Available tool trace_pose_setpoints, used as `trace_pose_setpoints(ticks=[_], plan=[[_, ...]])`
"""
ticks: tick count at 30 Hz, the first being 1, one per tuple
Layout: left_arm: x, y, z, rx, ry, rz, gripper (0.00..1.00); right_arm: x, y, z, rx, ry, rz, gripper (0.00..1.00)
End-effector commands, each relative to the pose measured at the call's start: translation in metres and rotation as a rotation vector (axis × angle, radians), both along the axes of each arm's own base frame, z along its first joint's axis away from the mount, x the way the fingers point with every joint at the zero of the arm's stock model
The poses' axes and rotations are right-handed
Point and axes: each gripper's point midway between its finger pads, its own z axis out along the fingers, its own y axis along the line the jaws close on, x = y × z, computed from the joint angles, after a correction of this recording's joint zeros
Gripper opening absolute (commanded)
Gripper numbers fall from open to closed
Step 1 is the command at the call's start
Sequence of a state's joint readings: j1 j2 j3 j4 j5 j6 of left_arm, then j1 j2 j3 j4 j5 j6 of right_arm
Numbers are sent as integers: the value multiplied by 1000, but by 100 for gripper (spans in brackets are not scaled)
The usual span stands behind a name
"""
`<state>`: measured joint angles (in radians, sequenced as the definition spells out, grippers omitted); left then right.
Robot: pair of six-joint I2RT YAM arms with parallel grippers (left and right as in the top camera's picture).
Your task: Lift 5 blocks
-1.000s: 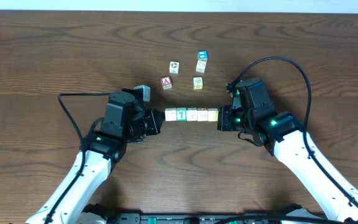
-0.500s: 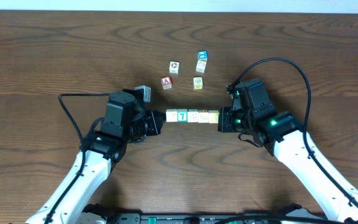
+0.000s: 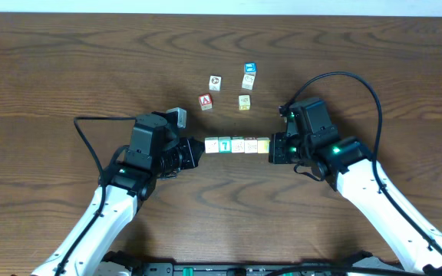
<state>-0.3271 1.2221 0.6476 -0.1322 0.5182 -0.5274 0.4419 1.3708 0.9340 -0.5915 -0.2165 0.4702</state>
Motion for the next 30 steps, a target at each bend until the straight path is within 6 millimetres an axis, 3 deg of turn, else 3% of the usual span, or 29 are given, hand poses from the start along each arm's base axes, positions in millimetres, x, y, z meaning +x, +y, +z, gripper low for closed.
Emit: trace_pose_setpoints(ticks=[1, 16, 30], plan=[[-27, -43, 21, -159, 38, -210, 7, -28, 61, 26, 250, 80, 215, 1], [-25, -41, 0, -127, 93, -197, 7, -26, 63, 3, 224, 138, 209, 1], [-25, -40, -15, -107, 136, -192, 7, -23, 61, 0, 205, 127, 203, 1]])
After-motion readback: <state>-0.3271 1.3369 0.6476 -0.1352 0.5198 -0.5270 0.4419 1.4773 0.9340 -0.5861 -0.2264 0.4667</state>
